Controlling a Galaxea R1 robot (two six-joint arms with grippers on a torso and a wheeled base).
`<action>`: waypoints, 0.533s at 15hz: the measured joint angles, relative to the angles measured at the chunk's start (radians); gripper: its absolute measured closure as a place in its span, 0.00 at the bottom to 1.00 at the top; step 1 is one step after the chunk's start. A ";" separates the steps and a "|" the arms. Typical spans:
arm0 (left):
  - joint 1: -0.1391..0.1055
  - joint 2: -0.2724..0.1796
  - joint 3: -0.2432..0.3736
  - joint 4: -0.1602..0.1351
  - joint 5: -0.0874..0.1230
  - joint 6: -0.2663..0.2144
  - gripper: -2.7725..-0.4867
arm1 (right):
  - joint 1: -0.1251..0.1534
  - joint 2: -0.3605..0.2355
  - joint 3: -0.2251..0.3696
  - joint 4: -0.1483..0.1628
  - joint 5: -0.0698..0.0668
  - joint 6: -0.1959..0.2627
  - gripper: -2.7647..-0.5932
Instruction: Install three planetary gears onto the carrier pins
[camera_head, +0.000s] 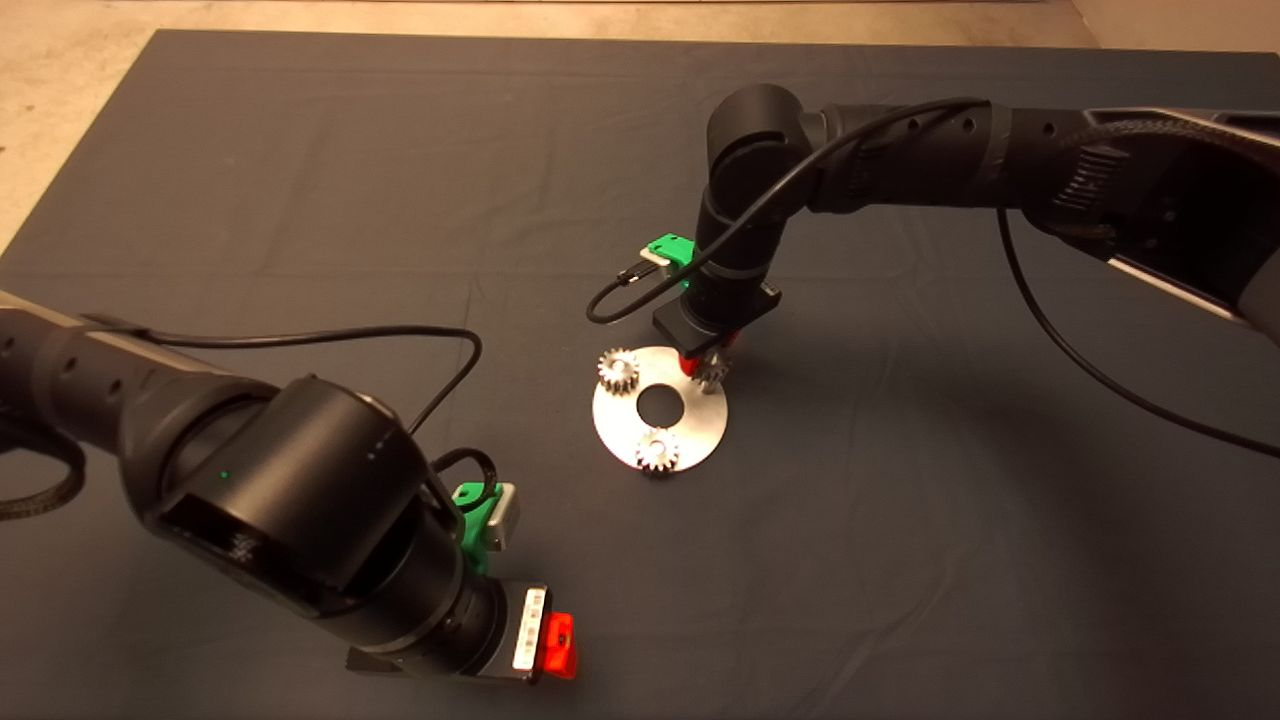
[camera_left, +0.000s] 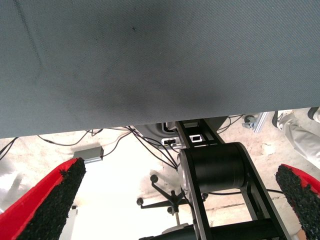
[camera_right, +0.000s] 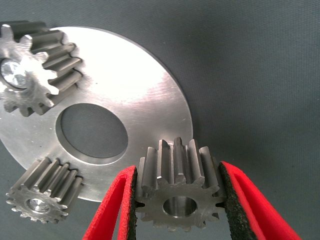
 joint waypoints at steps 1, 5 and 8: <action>0.000 0.000 0.000 0.000 0.000 0.000 0.01 | 0.000 0.000 -0.004 0.002 0.000 0.000 0.83; 0.000 0.000 0.000 0.000 0.000 0.000 0.01 | 0.000 0.003 -0.010 0.008 -0.001 0.000 0.83; 0.000 0.000 0.000 0.000 0.000 0.000 0.01 | 0.000 0.003 0.000 0.008 -0.003 0.000 0.83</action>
